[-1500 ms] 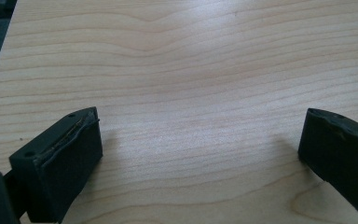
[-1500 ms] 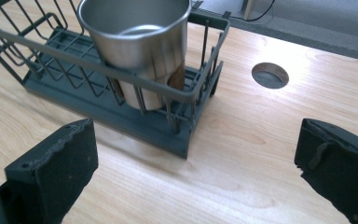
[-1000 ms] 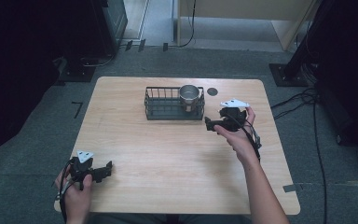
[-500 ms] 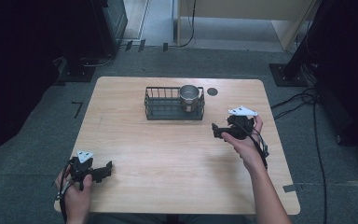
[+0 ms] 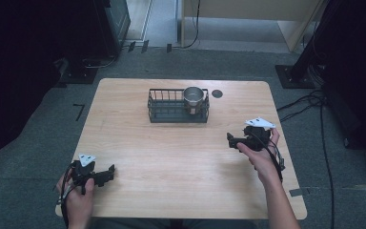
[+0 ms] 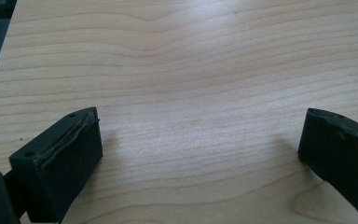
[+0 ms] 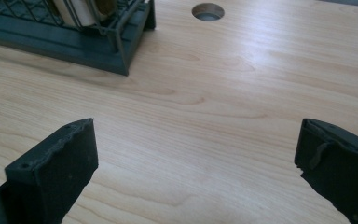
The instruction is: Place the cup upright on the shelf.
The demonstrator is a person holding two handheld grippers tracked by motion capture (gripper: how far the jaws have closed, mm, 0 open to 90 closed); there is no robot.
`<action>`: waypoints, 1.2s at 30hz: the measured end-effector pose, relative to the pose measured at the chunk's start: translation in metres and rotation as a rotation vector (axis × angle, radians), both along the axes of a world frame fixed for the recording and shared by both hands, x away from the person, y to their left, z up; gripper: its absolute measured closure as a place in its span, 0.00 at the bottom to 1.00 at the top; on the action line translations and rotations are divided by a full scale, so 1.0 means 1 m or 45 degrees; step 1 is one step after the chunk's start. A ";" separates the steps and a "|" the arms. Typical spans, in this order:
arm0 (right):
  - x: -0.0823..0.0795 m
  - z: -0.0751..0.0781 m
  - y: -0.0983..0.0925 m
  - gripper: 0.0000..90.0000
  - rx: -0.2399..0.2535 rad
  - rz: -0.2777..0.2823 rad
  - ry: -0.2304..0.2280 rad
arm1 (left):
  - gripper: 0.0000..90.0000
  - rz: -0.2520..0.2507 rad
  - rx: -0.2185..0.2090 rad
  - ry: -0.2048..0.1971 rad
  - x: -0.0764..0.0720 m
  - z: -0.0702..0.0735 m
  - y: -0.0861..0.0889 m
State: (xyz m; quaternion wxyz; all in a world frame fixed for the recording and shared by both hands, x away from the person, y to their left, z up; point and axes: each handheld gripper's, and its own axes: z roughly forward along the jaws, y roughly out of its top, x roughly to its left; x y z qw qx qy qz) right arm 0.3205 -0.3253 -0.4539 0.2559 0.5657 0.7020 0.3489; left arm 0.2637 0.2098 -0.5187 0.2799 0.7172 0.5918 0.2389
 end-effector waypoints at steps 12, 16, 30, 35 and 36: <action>-0.021 -0.014 -0.028 0.00 0.016 -0.080 0.019 | 0.00 -0.001 0.001 0.001 0.000 0.000 0.000; -0.030 -0.020 -0.035 0.00 0.016 -0.096 0.025 | 0.00 -0.001 0.002 0.001 0.000 0.000 0.000; -0.052 -0.037 -0.054 0.00 0.009 -0.159 0.071 | 0.00 -0.001 0.001 0.001 0.000 0.000 0.000; -0.061 -0.046 -0.060 0.00 0.004 -0.188 0.089 | 0.00 -0.001 0.002 0.001 0.000 0.000 0.000; -0.063 -0.048 -0.061 0.00 -0.001 -0.194 0.091 | 0.00 -0.001 0.002 0.001 0.000 0.000 0.000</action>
